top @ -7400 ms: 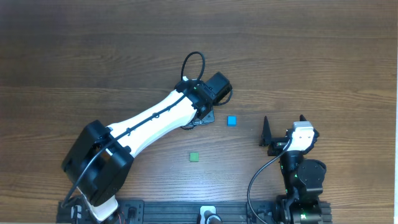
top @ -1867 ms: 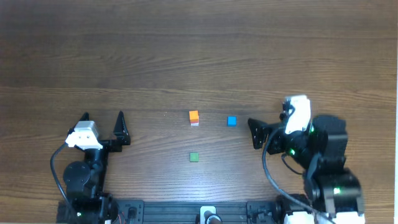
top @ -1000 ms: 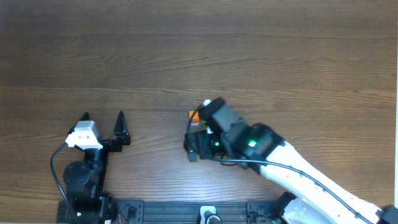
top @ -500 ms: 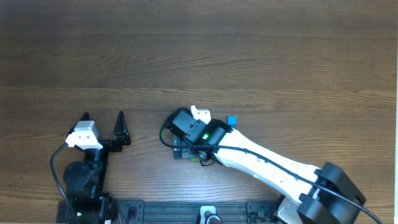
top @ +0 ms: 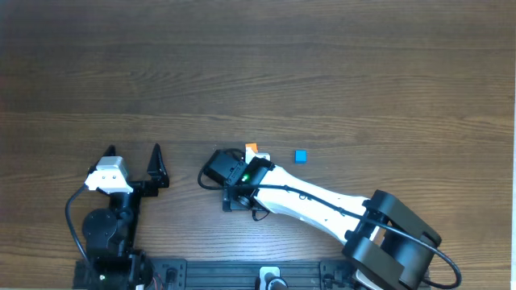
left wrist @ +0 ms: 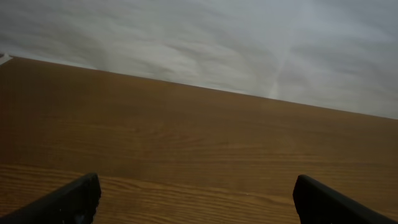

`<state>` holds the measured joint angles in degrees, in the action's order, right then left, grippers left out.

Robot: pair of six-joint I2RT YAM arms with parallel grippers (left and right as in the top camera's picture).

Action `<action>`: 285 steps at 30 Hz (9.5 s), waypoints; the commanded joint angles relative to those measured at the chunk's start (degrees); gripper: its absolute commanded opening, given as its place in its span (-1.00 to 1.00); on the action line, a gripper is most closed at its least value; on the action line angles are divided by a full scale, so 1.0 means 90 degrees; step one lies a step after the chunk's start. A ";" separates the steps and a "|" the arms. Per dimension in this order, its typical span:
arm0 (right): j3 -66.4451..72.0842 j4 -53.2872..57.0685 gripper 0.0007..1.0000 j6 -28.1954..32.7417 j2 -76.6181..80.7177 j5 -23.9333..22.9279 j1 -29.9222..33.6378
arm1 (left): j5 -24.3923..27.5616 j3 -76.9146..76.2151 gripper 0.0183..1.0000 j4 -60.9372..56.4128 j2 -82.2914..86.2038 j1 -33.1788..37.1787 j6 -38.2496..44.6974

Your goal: Stack Cubes

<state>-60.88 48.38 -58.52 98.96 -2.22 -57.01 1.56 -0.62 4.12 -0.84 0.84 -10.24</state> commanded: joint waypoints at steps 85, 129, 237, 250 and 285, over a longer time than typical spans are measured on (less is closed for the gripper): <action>0.0090 -0.0447 -0.57 -0.0214 0.0559 -0.0138 -0.0260 | 0.0061 0.0032 1.00 0.0022 0.0051 -0.0002 0.0095; -0.3152 0.1807 -0.98 0.1802 0.0918 -0.0379 0.1479 | 0.0058 0.0032 1.00 0.0019 0.0051 -0.0002 0.0095; -0.3150 0.1411 0.23 0.1940 0.1443 -0.0338 0.1469 | 0.0061 0.0032 1.00 0.0019 0.0051 -0.0002 0.0092; -0.4469 0.2599 0.98 0.2266 0.1071 -0.0583 0.1863 | 0.0061 0.0032 1.00 0.0019 0.0051 -0.0002 0.0095; -0.0100 0.0058 0.97 0.3735 0.0386 0.0401 0.3536 | 0.0058 0.0032 1.00 0.0019 0.0051 -0.0002 0.0095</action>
<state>-62.65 50.22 -26.17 102.65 1.21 -26.04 1.56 -0.62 4.16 -0.84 0.84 -10.24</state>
